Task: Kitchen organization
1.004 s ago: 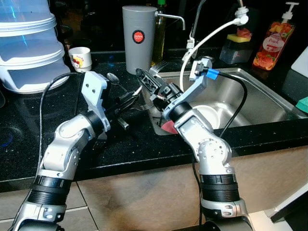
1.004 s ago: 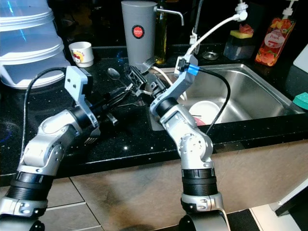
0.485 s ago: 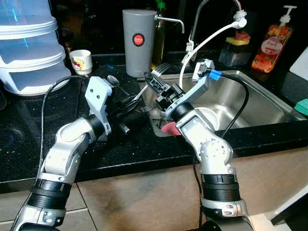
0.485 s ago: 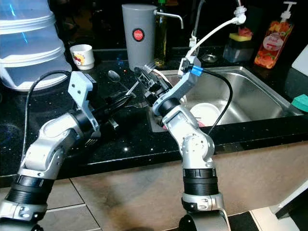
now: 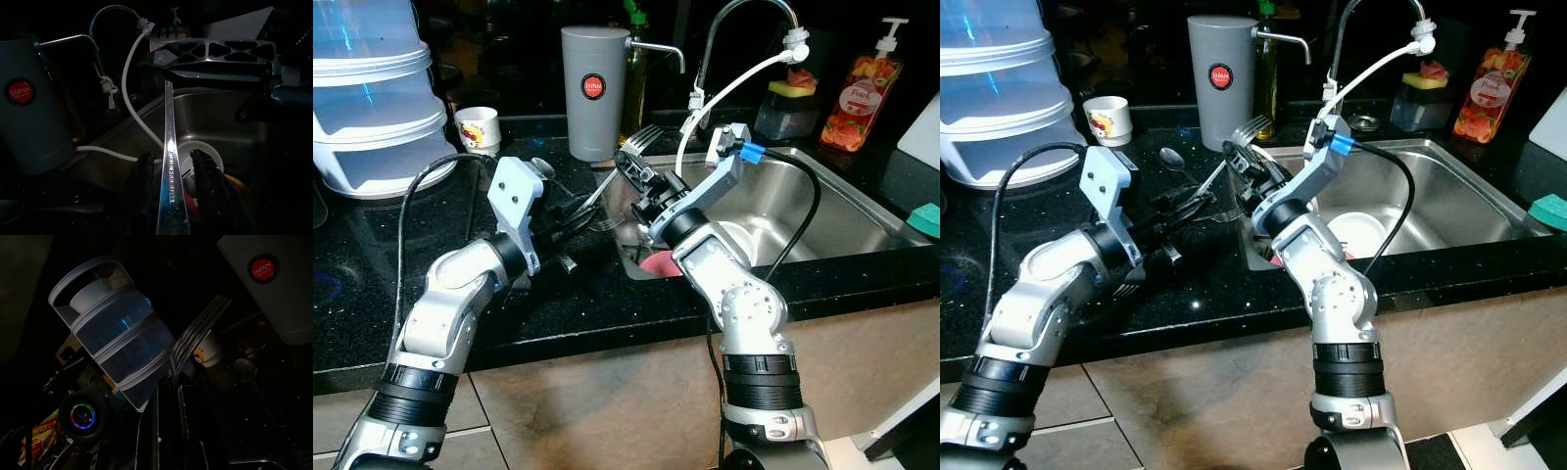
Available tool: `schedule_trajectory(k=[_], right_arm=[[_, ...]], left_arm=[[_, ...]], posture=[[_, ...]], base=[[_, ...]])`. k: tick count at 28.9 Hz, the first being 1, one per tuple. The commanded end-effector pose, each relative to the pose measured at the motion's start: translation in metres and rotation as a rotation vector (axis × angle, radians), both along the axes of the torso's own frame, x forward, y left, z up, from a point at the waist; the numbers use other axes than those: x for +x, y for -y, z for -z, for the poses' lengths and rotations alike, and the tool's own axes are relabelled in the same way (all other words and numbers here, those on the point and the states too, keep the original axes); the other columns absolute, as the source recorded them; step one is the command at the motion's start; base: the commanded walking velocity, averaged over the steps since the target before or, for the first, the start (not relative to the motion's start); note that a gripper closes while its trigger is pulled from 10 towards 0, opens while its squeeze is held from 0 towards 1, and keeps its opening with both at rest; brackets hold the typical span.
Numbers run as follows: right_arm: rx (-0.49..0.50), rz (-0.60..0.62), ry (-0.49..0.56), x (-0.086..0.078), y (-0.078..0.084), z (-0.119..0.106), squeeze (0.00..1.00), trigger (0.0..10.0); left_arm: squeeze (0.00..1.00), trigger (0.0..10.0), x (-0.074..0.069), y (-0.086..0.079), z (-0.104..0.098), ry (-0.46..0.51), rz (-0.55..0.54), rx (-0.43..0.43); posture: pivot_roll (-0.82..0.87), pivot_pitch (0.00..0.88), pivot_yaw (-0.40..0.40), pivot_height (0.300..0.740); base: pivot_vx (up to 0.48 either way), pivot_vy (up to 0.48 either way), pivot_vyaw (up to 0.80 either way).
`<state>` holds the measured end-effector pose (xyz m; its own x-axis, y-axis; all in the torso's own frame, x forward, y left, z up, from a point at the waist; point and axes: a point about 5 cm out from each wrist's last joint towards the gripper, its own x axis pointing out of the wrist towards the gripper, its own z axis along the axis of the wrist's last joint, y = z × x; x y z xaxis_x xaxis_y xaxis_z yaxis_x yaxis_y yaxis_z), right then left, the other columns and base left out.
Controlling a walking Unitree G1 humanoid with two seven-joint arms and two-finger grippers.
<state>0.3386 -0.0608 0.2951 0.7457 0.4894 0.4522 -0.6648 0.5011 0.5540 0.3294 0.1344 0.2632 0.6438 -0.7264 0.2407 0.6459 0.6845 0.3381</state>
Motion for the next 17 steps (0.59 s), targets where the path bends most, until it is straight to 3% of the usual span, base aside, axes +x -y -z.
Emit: schedule_trajectory(k=[1,9,11,12,13,14,17], right_arm=[[0.047,-0.030,-0.029,-0.002,-0.007,0.005,0.00,0.0],[0.108,0.028,-0.037,0.004,0.004,0.002,0.00,0.0],[0.160,0.093,-0.035,0.011,0.018,0.000,0.00,0.0],[0.178,0.132,-0.031,0.014,0.026,0.000,0.00,0.0],[0.178,0.132,-0.031,0.014,0.026,0.000,0.00,0.0],[0.219,0.192,-0.025,0.019,0.040,-0.002,0.00,0.0],[0.272,0.252,-0.023,0.023,0.053,-0.003,0.00,0.0]], left_arm=[[1.00,10.0,0.002,-0.003,0.005,-0.024,-0.014,0.029],[1.00,10.0,0.005,-0.008,0.004,-0.017,-0.051,0.040],[1.00,10.0,0.007,-0.015,0.005,-0.001,-0.109,0.077],[0.79,10.0,0.009,-0.019,0.006,0.007,-0.138,0.092],[0.79,10.0,0.009,-0.019,0.006,0.007,-0.138,0.092],[0.00,10.0,0.012,-0.028,0.006,0.011,-0.198,0.110],[0.00,10.0,0.016,-0.040,0.006,0.006,-0.270,0.124]], posture=[[0.05,0.032,0.003,0.740],[0.06,0.041,0.003,0.740],[0.06,0.042,0.002,0.740],[0.06,0.042,0.002,0.740],[0.06,0.042,0.002,0.740],[0.06,0.044,0.002,0.740],[0.07,0.044,0.004,0.740]], base=[[0.000,0.000,0.00],[0.000,0.000,0.00],[0.000,0.000,0.00],[0.000,0.000,0.00],[0.000,0.000,0.00],[0.000,0.000,0.00],[0.000,0.000,0.00]])
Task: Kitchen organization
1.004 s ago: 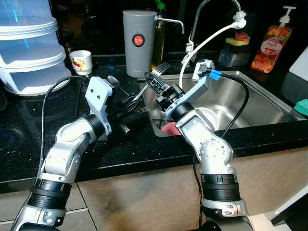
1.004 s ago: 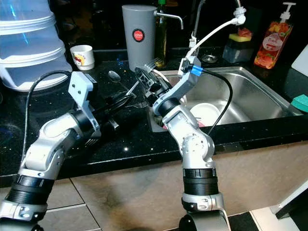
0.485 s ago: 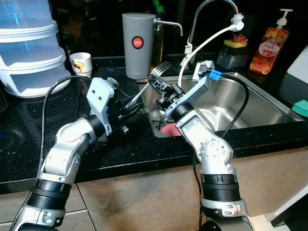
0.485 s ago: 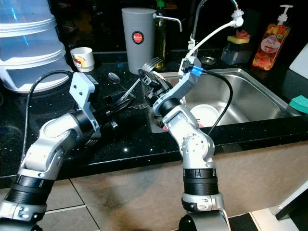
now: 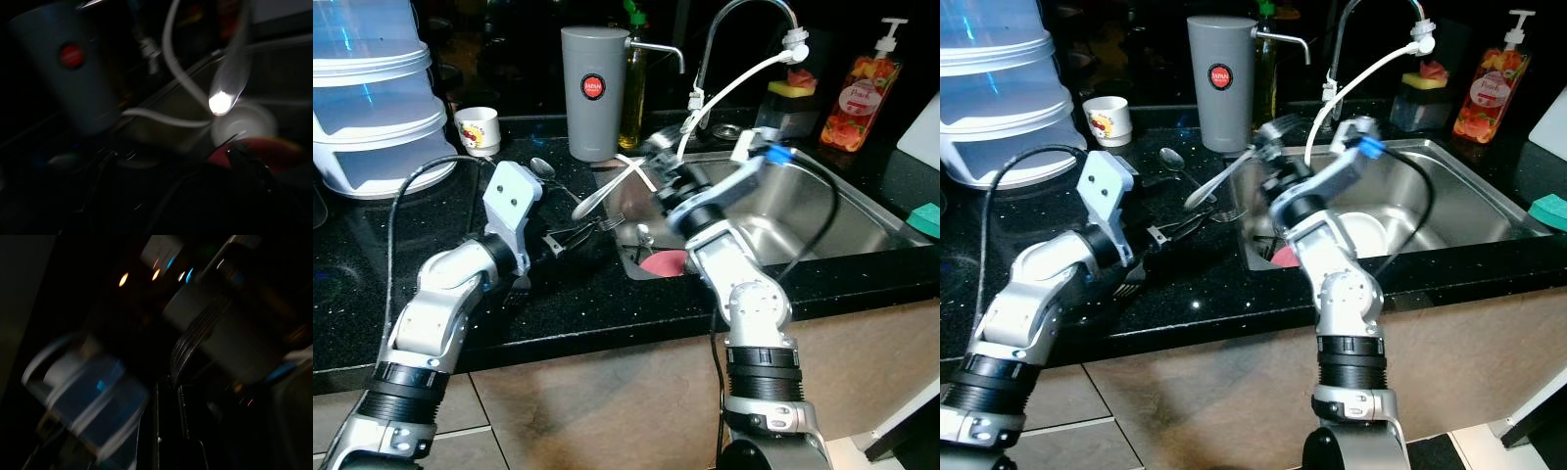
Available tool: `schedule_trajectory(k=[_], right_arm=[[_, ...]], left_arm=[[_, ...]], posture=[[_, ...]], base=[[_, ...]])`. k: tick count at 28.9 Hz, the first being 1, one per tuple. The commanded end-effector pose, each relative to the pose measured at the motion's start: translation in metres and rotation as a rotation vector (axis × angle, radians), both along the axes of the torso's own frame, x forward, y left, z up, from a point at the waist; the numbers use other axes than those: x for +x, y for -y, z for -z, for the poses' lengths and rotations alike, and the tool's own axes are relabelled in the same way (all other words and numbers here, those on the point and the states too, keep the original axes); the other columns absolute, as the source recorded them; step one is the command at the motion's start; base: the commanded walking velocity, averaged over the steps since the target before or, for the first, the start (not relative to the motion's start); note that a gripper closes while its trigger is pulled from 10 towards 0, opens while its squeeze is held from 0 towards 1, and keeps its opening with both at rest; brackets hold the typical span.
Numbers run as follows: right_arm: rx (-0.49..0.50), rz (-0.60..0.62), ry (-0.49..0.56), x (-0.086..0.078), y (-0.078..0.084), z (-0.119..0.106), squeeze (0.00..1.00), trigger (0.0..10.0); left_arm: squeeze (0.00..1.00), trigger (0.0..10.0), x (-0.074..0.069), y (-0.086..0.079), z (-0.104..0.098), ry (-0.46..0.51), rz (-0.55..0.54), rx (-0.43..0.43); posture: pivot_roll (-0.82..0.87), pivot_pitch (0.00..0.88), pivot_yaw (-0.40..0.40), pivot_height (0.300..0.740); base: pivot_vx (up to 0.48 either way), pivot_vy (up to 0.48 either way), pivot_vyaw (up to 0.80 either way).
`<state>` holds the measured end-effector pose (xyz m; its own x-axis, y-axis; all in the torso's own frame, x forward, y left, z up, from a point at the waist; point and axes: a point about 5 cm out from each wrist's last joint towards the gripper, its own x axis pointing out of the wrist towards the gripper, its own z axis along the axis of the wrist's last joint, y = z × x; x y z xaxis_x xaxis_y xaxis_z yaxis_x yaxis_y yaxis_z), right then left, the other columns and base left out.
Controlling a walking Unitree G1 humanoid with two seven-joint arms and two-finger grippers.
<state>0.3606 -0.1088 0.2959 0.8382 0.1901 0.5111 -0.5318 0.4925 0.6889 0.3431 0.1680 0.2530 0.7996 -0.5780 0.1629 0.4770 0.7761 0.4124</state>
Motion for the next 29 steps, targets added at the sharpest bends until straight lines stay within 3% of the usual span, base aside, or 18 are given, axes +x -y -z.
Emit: schedule_trajectory(k=[1,2,3,5,6,7,8,9,13,16,19,21,25,26,27,29], right_arm=[[0.066,0.093,0.000,0.004,0.017,-0.001,0.00,0.0],[0.070,0.211,-0.010,0.009,0.036,0.002,0.00,0.0],[0.009,0.279,-0.010,0.011,0.044,0.005,0.00,0.0],[-0.043,0.301,-0.008,0.011,0.045,0.008,0.00,0.0],[-0.197,0.339,0.009,0.013,0.040,0.015,0.00,0.0],[-0.197,0.339,0.009,0.013,0.040,0.015,0.00,0.0],[-0.340,0.361,0.032,0.013,0.033,0.022,0.00,0.0],[-0.416,0.368,0.051,0.012,0.028,0.026,0.00,0.0],[-0.591,0.380,0.113,0.009,0.009,0.042,0.00,0.0],[-0.662,0.376,0.138,0.008,-0.002,0.056,0.00,0.0],[-0.701,0.378,0.156,0.008,-0.006,0.060,0.00,0.0],[-0.744,0.371,0.166,0.008,-0.009,0.063,0.00,0.0],[-0.765,0.367,0.165,0.008,-0.010,0.065,0.00,0.0],[-0.785,0.358,0.160,0.008,-0.011,0.069,0.00,1.5],[-0.800,0.357,0.154,0.008,-0.011,0.072,0.00,2.2],[-0.810,0.356,0.147,0.008,-0.011,0.074,0.00,2.4]], left_arm=[[0.00,10.0,0.004,-0.013,-0.004,0.012,-0.080,0.023],[0.00,10.0,0.006,-0.022,-0.003,0.005,-0.128,0.026],[0.00,10.0,0.006,-0.023,-0.003,0.000,-0.127,0.019],[0.00,10.0,0.005,-0.022,-0.003,-0.005,-0.115,0.009],[0.00,10.0,0.003,-0.013,-0.003,-0.022,-0.058,-0.055],[0.00,10.0,0.003,-0.013,-0.003,-0.022,-0.058,-0.055],[0.00,10.0,-0.001,-0.001,-0.004,-0.043,0.031,-0.122],[0.00,10.0,-0.004,0.007,-0.003,-0.056,0.087,-0.152],[0.00,10.0,-0.014,0.032,-0.001,-0.110,0.272,-0.237],[0.00,10.0,-0.017,0.046,0.008,-0.171,0.340,-0.172],[0.00,10.0,-0.016,0.049,0.016,-0.195,0.333,-0.087],[0.00,10.0,-0.013,0.048,0.026,-0.214,0.295,0.022],[0.00,10.0,-0.011,0.048,0.029,-0.223,0.277,0.039],[0.00,10.0,-0.009,0.048,0.030,-0.229,0.263,0.048],[0.00,10.0,-0.009,0.049,0.030,-0.235,0.258,0.045],[0.00,10.0,-0.008,0.049,0.030,-0.237,0.255,0.044]], posture=[[0.07,0.044,0.004,0.740],[0.07,0.045,0.004,0.740],[0.07,0.045,0.004,0.740],[0.07,0.045,0.004,0.740],[0.07,0.046,0.005,0.740],[0.07,0.046,0.005,0.740],[0.07,0.046,0.005,0.740],[0.07,0.046,0.003,0.740],[0.07,0.046,0.005,0.740],[0.07,0.045,0.005,0.740],[0.07,0.045,0.005,0.740],[0.08,0.041,0.007,0.740],[0.07,0.040,0.008,0.740],[0.07,0.039,0.010,0.740],[0.07,0.037,0.012,0.740],[0.07,0.037,0.012,0.740]], base=[[0.000,0.000,0.00],[0.000,0.000,0.00],[0.000,0.000,0.00],[0.000,0.000,0.00],[0.000,0.000,0.00],[0.000,0.000,0.00],[0.000,0.000,0.00],[0.000,0.000,0.00],[0.000,0.000,0.00],[0.000,0.000,0.00],[0.000,0.000,0.00],[0.000,0.000,0.00],[0.000,0.000,0.00],[0.000,0.000,0.00],[0.000,0.000,0.00],[0.000,0.000,0.00]])
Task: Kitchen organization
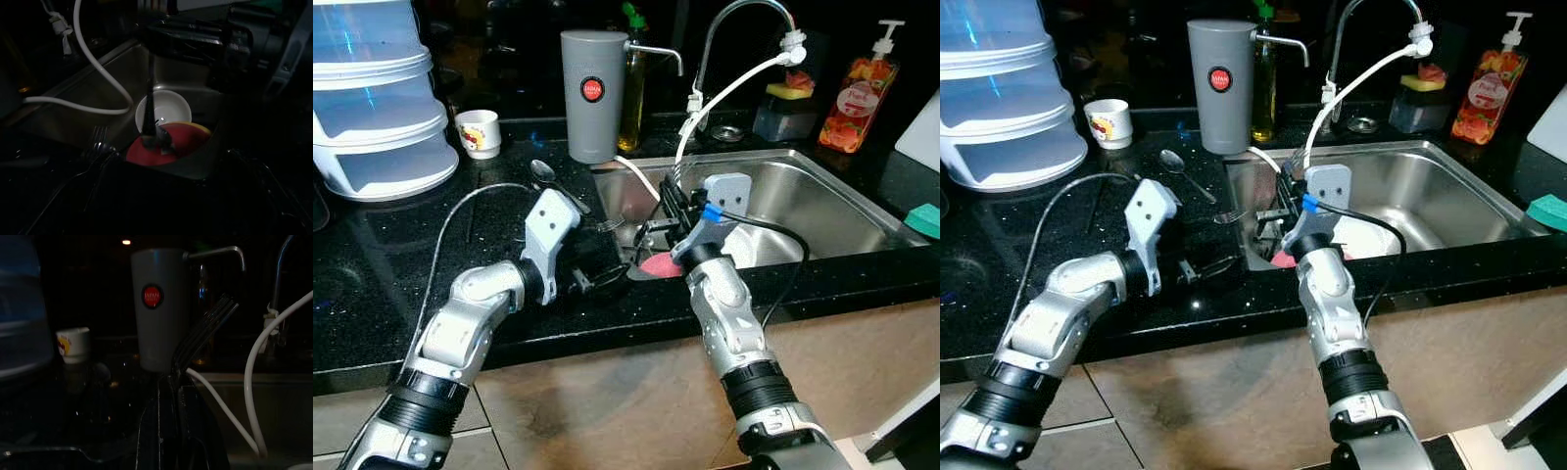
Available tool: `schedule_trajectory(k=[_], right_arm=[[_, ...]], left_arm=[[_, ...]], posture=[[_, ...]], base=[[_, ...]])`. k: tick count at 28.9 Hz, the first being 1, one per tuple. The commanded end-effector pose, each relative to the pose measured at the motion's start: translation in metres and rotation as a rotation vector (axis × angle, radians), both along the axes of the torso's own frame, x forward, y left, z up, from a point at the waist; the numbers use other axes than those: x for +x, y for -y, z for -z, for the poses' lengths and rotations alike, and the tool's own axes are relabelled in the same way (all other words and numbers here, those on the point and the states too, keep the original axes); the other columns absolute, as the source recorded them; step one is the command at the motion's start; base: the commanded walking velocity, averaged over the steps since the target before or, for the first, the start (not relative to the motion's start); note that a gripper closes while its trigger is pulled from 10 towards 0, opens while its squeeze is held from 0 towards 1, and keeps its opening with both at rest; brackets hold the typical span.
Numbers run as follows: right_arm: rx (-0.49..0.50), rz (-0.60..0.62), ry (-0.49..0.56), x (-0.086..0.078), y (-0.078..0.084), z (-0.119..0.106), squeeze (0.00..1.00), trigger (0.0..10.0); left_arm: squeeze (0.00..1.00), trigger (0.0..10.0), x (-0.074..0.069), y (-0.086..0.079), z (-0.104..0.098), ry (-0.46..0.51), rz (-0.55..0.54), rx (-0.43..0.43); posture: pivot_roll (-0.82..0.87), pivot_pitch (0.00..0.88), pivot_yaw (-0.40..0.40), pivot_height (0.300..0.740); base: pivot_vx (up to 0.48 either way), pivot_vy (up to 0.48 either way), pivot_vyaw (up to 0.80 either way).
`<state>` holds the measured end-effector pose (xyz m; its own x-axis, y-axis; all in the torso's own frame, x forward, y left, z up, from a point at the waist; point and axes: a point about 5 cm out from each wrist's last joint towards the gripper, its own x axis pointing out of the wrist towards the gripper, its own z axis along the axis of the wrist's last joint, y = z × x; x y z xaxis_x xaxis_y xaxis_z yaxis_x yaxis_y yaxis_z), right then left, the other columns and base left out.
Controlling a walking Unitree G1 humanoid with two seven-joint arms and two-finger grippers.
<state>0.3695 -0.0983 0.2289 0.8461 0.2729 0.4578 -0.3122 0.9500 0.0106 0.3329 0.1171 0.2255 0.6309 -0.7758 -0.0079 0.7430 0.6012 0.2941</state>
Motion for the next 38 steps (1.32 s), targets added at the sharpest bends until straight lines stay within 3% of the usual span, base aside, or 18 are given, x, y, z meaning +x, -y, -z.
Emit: schedule_trajectory(k=[1,2,3,4,6,7,8,14,15,21,24,28,34,38], right_arm=[[-0.020,0.002,-0.014,-0.001,0.000,0.007,0.00,2.4],[-0.028,0.004,-0.015,-0.001,0.000,0.010,0.00,2.6],[-0.033,0.003,-0.019,-0.001,0.000,0.012,0.00,4.0],[-0.037,0.003,-0.020,-0.001,0.000,0.013,0.12,4.7],[-0.037,0.003,-0.020,-0.001,0.000,0.013,0.12,4.7],[-0.036,0.003,-0.025,0.000,0.000,0.015,1.00,8.0],[-0.035,0.003,-0.032,0.000,0.000,0.016,1.00,9.6],[-0.014,0.022,-0.058,0.003,0.001,0.019,0.94,10.0],[-0.010,0.027,-0.061,0.003,0.002,0.019,0.00,10.0],[0.005,0.037,-0.066,0.005,0.005,0.018,0.00,10.0],[0.043,0.044,-0.083,0.005,0.008,0.019,0.00,10.0],[0.087,0.049,-0.097,0.006,0.009,0.019,0.00,10.0],[0.122,0.042,-0.109,0.007,0.010,0.016,0.00,10.0],[0.127,0.003,-0.099,0.005,0.005,0.010,0.00,10.0]], left_arm=[[0.00,10.0,0.002,-0.002,0.003,-0.017,-0.013,0.027],[0.00,10.0,0.002,-0.002,0.002,-0.022,-0.013,0.026],[0.00,10.0,0.001,-0.002,0.002,-0.025,-0.013,0.027],[0.00,10.0,0.001,-0.002,0.001,-0.025,-0.015,0.027],[0.00,10.0,0.001,-0.002,0.001,-0.025,-0.015,0.027],[0.00,10.0,0.002,-0.003,0.001,-0.024,-0.016,0.027],[0.00,10.0,0.002,-0.003,0.000,-0.022,-0.018,0.026],[0.00,10.0,0.003,-0.004,-0.001,-0.024,-0.042,0.016],[0.00,10.0,0.005,-0.006,-0.001,-0.025,-0.074,0.009],[0.00,10.0,0.016,-0.014,-0.003,-0.105,-0.241,-0.057],[0.00,10.0,0.028,-0.026,-0.008,-0.083,-0.454,-0.048],[0.00,10.0,0.040,-0.044,-0.019,-0.095,-0.618,-0.161],[0.00,10.0,0.046,-0.057,-0.024,-0.101,-0.622,-0.223],[0.00,10.0,0.048,-0.062,-0.018,-0.114,-0.596,-0.128]], posture=[[0.07,0.037,0.012,0.740],[0.07,0.033,0.016,0.740],[0.08,0.034,0.017,0.740],[0.08,0.034,0.017,0.740],[0.08,0.034,0.017,0.740],[0.08,0.034,0.014,0.740],[0.08,0.034,0.014,0.740],[0.08,0.035,0.009,0.740],[0.08,0.035,0.009,0.740],[0.08,0.039,0.009,0.740],[0.08,0.041,0.008,0.740],[0.08,0.041,0.008,0.740],[0.07,0.047,0.008,0.740],[0.07,0.049,0.007,0.740]], base=[[0.000,0.000,0.00],[0.000,0.000,0.00],[0.000,0.000,0.00],[0.000,0.000,0.00],[0.000,0.000,0.00],[0.000,0.000,0.00],[0.000,0.000,0.00],[0.000,0.000,0.00],[0.000,0.000,0.00],[0.000,0.000,0.00],[0.000,0.000,0.00],[0.000,0.000,0.00],[0.000,0.000,0.00],[0.000,0.000,0.00]])
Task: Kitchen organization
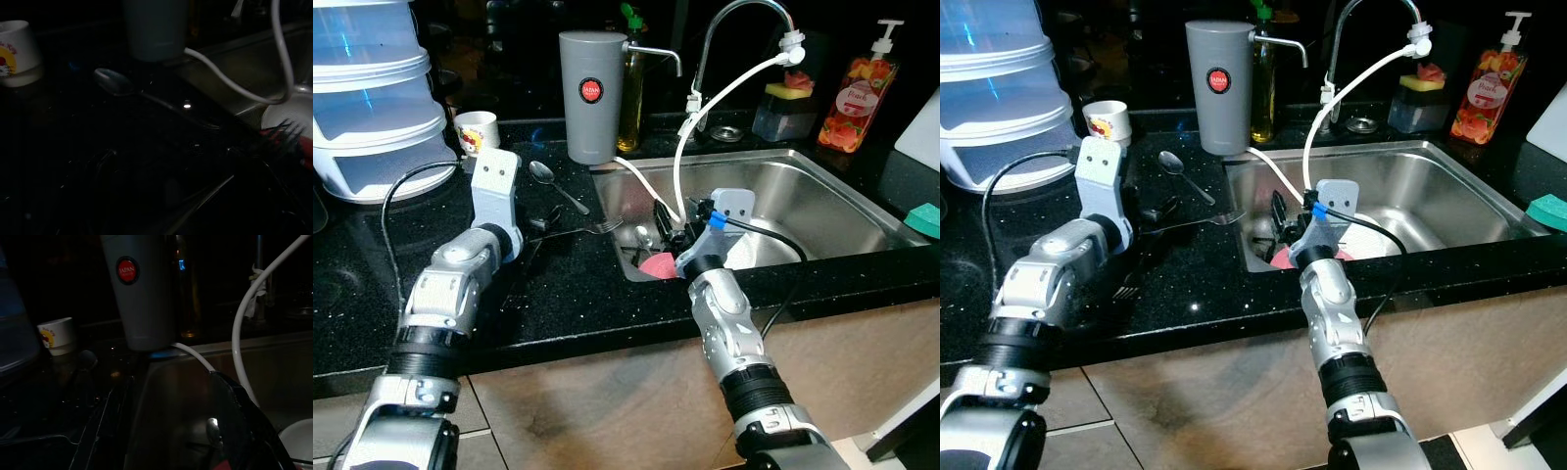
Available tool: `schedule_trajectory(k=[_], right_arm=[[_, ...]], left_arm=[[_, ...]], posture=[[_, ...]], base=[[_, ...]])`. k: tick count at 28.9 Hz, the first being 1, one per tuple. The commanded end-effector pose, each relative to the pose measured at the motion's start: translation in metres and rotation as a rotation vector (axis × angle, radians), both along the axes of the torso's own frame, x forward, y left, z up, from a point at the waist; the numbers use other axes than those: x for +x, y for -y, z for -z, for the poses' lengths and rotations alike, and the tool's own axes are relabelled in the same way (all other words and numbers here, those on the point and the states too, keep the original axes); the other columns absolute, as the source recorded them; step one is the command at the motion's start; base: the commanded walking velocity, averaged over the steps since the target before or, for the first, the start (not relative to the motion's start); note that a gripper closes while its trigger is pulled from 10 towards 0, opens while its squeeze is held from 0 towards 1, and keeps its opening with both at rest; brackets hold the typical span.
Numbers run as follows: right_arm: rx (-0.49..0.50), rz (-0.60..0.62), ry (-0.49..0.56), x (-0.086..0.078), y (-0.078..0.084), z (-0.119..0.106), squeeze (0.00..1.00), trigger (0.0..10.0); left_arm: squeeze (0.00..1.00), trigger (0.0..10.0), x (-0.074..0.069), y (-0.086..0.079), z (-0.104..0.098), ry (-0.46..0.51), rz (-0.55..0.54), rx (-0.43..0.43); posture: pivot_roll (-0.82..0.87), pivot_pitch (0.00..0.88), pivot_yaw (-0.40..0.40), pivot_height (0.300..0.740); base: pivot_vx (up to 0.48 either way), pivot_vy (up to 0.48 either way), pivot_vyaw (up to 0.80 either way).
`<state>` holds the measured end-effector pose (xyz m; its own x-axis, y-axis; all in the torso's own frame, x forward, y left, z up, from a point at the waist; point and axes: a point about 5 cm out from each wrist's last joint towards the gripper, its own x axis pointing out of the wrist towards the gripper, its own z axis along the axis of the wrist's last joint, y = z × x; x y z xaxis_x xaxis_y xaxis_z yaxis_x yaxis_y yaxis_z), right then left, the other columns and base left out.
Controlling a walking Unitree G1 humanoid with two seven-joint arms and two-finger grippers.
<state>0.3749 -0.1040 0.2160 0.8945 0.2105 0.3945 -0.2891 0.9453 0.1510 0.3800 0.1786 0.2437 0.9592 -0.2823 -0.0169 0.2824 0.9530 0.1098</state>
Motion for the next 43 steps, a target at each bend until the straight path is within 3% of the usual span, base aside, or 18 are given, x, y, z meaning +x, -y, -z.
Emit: schedule_trajectory(k=[1,3,4,7,8,11,15,20,21,22,23,26,31,33,34,38,42,43], right_arm=[[0.015,-0.021,0.011,-0.001,-0.003,-0.005,0.00,10.0],[0.018,-0.029,0.014,-0.002,-0.004,-0.007,0.00,10.0],[0.022,-0.039,0.016,-0.002,-0.005,-0.008,0.00,10.0],[0.024,-0.049,0.017,-0.003,-0.006,-0.008,0.00,10.0],[0.026,-0.062,0.017,-0.004,-0.009,-0.008,0.00,10.0],[0.025,-0.091,0.015,-0.008,-0.013,-0.007,0.00,10.0],[-0.034,-0.191,-0.011,-0.016,-0.023,-0.004,0.00,10.0],[-0.060,-0.224,-0.016,-0.021,-0.025,-0.003,0.00,10.0],[-0.067,-0.236,-0.018,-0.023,-0.025,-0.003,0.00,10.0],[-0.067,-0.236,-0.018,-0.023,-0.025,-0.003,0.00,10.0],[-0.069,-0.242,-0.021,-0.025,-0.024,-0.002,0.00,10.0],[-0.061,-0.238,-0.031,-0.026,-0.019,-0.001,0.00,10.0],[-0.056,-0.239,-0.038,-0.027,-0.017,-0.002,0.00,10.0],[-0.050,-0.242,-0.047,-0.027,-0.017,-0.002,0.00,10.0],[-0.050,-0.242,-0.047,-0.027,-0.017,-0.002,0.00,10.0],[-0.047,-0.252,-0.062,-0.029,-0.017,-0.003,0.00,10.0],[-0.041,-0.255,-0.070,-0.029,-0.017,-0.003,0.00,10.0],[-0.031,-0.256,-0.078,-0.029,-0.017,-0.003,0.00,10.0]], left_arm=[[0.00,10.0,0.002,0.000,0.000,0.002,0.036,0.048],[0.00,10.0,0.003,0.000,-0.001,0.010,0.065,0.053],[1.00,10.0,0.007,-0.003,-0.004,0.036,0.073,0.061],[1.00,10.0,0.010,-0.004,-0.008,0.074,0.103,0.035],[1.00,10.0,0.014,-0.007,-0.015,0.107,0.132,-0.011],[1.00,10.0,0.018,-0.011,-0.019,0.124,0.179,0.010],[1.00,10.0,0.019,-0.012,-0.010,0.058,0.310,0.159],[1.00,10.0,0.018,-0.013,-0.004,0.030,0.354,0.219],[0.45,10.0,0.018,-0.013,-0.001,0.011,0.389,0.236],[0.45,10.0,0.018,-0.013,-0.001,0.011,0.389,0.236],[0.00,10.0,0.018,-0.013,0.003,-0.005,0.418,0.258],[0.00,10.0,0.017,-0.012,0.012,-0.035,0.460,0.333],[0.00,10.0,0.017,-0.013,0.018,-0.077,0.467,0.348],[0.00,10.0,0.016,-0.018,0.030,-0.179,0.447,0.378],[0.00,10.0,0.016,-0.018,0.030,-0.179,0.447,0.378],[0.00,10.0,0.012,-0.029,0.051,-0.326,0.417,0.528],[0.00,10.0,0.012,-0.034,0.054,-0.363,0.379,0.530],[0.00,10.0,0.012,-0.038,0.056,-0.405,0.351,0.485]], posture=[[0.07,0.051,0.006,0.740],[0.07,0.051,0.006,0.740],[0.07,0.052,0.008,0.740],[0.07,0.052,0.008,0.740],[0.07,0.054,0.010,0.740],[0.06,0.058,0.013,0.740],[0.06,0.064,0.028,0.740],[0.05,0.064,0.031,0.740],[0.05,0.064,0.035,0.740],[0.05,0.064,0.035,0.740],[0.05,0.064,0.035,0.740],[0.05,0.062,0.037,0.740],[0.05,0.061,0.036,0.740],[0.05,0.061,0.036,0.740],[0.05,0.061,0.036,0.740],[0.04,0.060,0.034,0.740],[0.04,0.060,0.034,0.740],[0.04,0.064,0.031,0.740]], base=[[0.000,0.000,0.00],[0.000,0.000,0.00],[0.000,0.000,0.00],[0.000,0.000,0.00],[0.000,0.000,0.00],[0.000,0.000,0.00],[0.000,0.000,0.00],[0.000,0.000,0.00],[0.000,0.000,0.00],[0.000,0.000,0.00],[0.000,0.000,0.00],[0.000,0.000,0.00],[0.000,0.000,0.00],[0.000,0.000,0.00],[0.000,0.000,0.00],[0.000,0.000,0.00],[0.000,0.000,0.00],[0.000,0.000,0.00]])
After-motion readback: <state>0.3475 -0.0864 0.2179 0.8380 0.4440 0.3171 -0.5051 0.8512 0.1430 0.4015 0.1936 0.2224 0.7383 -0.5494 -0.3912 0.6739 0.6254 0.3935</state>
